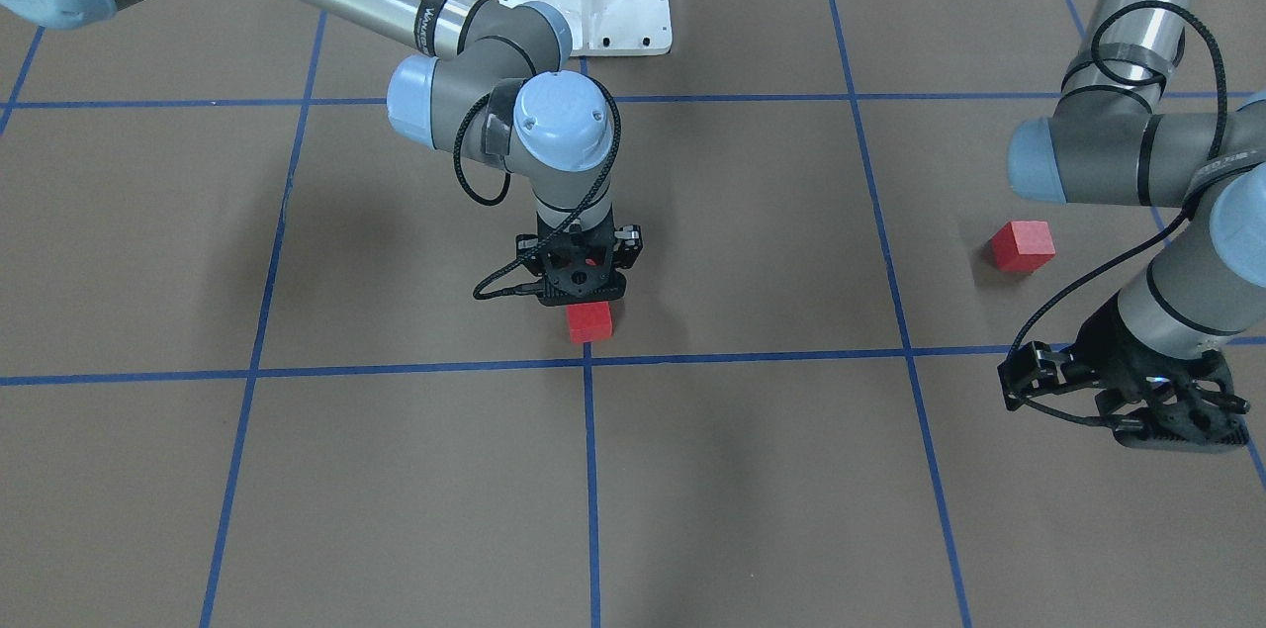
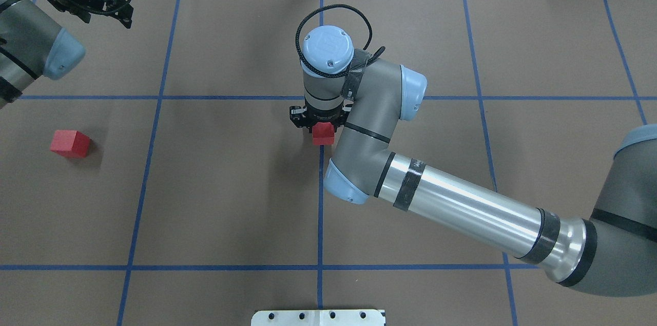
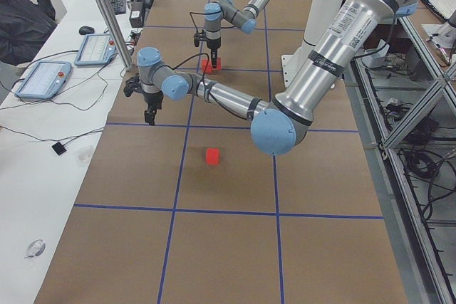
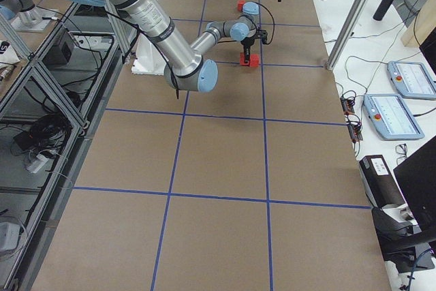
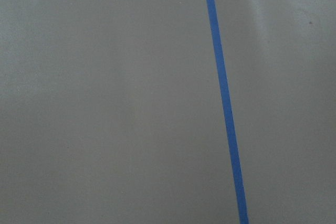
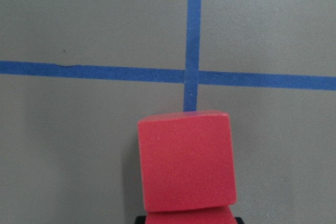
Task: Form red blocks into L shape at center
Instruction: 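Lower the red cube beside the placed cube and align it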
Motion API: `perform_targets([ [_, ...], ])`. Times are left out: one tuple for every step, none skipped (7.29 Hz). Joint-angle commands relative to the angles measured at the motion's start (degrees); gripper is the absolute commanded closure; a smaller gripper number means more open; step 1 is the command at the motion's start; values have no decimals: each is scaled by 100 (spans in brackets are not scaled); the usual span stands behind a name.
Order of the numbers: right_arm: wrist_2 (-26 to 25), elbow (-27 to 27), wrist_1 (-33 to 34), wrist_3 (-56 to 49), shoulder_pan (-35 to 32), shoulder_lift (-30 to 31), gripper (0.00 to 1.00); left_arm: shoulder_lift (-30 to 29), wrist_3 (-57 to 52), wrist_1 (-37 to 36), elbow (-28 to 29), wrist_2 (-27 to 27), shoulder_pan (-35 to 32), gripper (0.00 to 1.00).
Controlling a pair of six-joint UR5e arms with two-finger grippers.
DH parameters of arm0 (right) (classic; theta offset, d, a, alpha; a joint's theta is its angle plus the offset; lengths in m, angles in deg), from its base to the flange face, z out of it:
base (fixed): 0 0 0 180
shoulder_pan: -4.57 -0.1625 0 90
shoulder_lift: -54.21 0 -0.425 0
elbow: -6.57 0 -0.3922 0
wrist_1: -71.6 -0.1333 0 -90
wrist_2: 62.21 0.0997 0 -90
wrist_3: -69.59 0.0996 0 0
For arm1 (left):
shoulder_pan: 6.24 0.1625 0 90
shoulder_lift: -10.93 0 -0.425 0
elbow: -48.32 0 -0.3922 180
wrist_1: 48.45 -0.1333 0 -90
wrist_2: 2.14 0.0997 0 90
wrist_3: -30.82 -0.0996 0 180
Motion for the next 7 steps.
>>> perform_targets([
  [-43,20,-53,16,-2,-4,91,6,1,28,27,0,0,1],
  [-43,28,-62,16,-2,5,91,6,1,28,27,0,0,1],
  [-43,29,-62,16,-2,5,88,15,-8,55,35,0,0,1],
  [-43,37,-62,16,-2,5,83,15,1,64,35,0,0,1],
  [-43,55,-62,16,-2,5,81,15,1,64,35,0,0,1],
  [-43,55,-62,16,-2,5,78,24,1,64,35,0,0,1],
  [-43,55,-123,16,-2,5,73,24,-8,55,35,0,0,1],
])
